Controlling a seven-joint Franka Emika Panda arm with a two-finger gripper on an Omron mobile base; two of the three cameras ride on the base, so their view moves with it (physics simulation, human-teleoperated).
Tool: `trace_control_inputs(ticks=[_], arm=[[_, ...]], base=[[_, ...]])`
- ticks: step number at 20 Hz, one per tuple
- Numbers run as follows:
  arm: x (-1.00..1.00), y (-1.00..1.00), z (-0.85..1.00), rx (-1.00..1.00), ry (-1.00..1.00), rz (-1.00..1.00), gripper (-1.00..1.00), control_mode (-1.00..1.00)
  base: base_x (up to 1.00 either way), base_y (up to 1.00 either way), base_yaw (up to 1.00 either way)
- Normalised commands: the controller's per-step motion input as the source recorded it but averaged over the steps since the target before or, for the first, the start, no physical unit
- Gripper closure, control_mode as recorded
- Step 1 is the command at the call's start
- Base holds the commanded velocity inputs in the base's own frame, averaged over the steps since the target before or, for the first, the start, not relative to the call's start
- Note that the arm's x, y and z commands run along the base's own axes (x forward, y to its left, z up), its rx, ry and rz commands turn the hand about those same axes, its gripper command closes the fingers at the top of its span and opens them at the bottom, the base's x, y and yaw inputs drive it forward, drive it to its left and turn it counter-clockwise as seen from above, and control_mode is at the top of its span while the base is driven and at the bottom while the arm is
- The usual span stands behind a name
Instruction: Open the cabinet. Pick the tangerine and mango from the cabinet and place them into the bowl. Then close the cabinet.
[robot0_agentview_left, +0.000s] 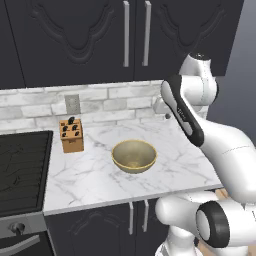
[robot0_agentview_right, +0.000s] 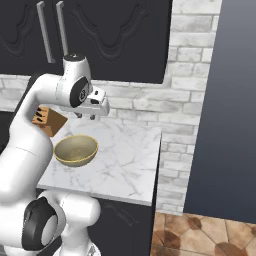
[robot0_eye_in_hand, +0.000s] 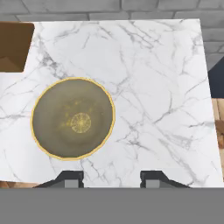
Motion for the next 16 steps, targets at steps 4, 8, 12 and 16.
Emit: trace_control_inputs(ticks=[4, 8, 12, 16], arm=[[-0.11, 0.00, 0.01, 0.00, -0.06, 0.00, -1.00, -1.00], [-0.23, 0.00, 0.33, 0.00, -0.22, 0.00, -1.00, -1.00], [-0.24, 0.00, 0.55, 0.00, -0.30, 0.00, -1.00, -1.00], [-0.30, 0.00, 0.66, 0.00, -0.37, 0.00, -1.00, -1.00]], base=[[0.00, 0.00, 0.00], [0.00, 0.00, 0.00], [0.00, 0.00, 0.00], [0.00, 0.00, 0.00]])
